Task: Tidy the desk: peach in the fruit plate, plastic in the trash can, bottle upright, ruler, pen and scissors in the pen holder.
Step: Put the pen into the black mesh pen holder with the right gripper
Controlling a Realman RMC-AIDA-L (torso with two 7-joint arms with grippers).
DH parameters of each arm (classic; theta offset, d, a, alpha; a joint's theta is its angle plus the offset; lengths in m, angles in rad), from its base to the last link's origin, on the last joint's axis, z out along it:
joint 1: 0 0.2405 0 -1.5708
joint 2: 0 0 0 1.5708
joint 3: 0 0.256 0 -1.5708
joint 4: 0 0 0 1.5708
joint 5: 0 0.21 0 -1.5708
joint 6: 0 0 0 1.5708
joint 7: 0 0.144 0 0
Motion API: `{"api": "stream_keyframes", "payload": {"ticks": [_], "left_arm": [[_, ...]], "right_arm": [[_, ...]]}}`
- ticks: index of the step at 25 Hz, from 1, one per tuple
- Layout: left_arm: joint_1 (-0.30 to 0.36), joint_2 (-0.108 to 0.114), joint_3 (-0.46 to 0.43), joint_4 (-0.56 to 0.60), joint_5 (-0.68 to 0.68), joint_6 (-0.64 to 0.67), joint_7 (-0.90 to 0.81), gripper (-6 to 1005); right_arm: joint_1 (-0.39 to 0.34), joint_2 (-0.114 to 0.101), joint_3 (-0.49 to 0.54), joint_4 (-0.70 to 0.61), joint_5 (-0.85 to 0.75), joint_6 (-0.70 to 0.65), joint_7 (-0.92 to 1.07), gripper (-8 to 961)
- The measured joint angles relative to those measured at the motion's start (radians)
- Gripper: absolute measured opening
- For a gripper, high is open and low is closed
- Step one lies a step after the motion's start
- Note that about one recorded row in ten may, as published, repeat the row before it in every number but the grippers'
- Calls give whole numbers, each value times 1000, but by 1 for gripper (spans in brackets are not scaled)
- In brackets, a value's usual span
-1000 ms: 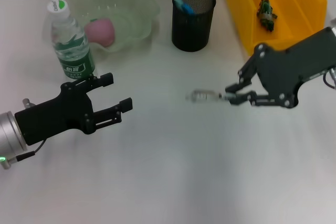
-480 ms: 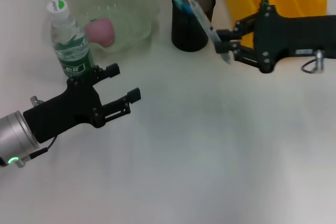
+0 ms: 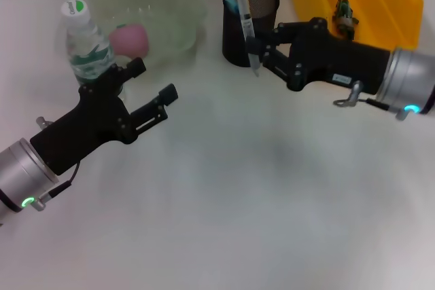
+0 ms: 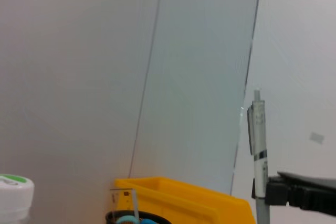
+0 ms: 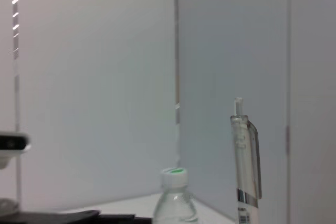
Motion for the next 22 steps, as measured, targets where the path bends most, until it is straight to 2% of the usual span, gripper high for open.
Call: {"api": "stream_keyframes", "payload": {"ticks": [2,7,11,18,20,22], "left_arm": [[-2,-1,0,-21,-19,1,17,802],[-6,-1,6,-37,-21,2,40,802],[-14,-2,9,-38,-14,3,44,802],[-29,-2,9,-47,-11,6,45,802],[-33,-2,9,-57,-11,6,45,802],[-34,-2,9,-62,-11,7,45,802]], "right_arm": [[-2,2,3,94,61,22,-105,126],[0,5,10,208,127,48,-242,126],[6,8,11,248,184,68,-293,126],[61,11,20,368,370,118,-455,126],[74,11,52,401,395,122,-506,126],[85,11,138,433,397,133,-562,127]]}}
